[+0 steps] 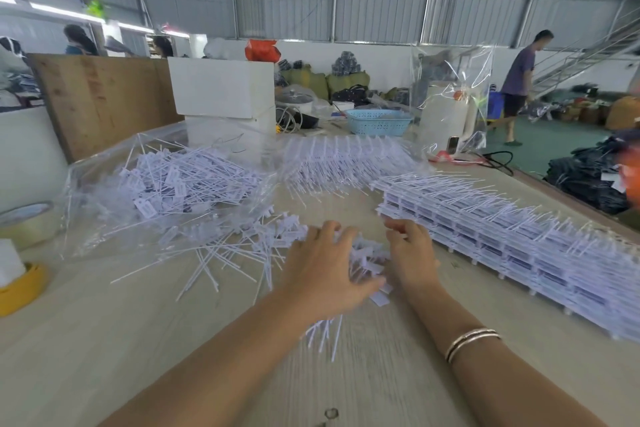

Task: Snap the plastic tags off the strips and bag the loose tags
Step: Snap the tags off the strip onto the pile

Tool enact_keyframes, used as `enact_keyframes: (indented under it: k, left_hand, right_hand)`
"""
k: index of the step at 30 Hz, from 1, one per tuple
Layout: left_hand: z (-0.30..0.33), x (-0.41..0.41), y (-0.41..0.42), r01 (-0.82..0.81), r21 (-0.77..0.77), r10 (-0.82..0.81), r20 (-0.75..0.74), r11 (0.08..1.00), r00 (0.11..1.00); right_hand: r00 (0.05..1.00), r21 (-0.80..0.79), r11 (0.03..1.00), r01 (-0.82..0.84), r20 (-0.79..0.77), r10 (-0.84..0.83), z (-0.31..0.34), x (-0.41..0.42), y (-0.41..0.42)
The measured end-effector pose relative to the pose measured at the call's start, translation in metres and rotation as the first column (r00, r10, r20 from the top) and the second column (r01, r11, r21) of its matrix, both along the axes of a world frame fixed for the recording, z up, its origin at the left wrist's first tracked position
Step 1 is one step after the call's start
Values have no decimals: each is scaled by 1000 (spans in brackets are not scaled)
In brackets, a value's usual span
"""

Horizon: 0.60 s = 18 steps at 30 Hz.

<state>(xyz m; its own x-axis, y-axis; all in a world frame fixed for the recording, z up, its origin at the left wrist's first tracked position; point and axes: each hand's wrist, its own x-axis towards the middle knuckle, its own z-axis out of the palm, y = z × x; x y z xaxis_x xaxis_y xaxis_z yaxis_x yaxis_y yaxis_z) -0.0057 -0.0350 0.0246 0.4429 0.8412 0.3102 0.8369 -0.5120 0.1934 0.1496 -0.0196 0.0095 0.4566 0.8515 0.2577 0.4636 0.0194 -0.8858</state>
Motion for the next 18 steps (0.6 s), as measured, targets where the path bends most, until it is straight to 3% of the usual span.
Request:
enact_keyframes:
  k: [2,4,12,18]
  left_hand:
    - [-14,3,-14,40,11,-39,-115,999,993]
    - [-20,8,-20,81,89,-69,-132,993,989]
    - [-19,1,-13,-95,36,93,55,995,994]
    - [-8,-24,-11,-268,61,263,79,961,961]
  right_hand:
    - [1000,-4,1000,-12,18,12,2,-2,-1]
    - [999,-9,1000,-21,47,22,3,-4,-2]
    - [998,-53,998,-35,46,37,5,-2,-7]
    - [992,-105,994,-35,119,47,4,-2,-9]
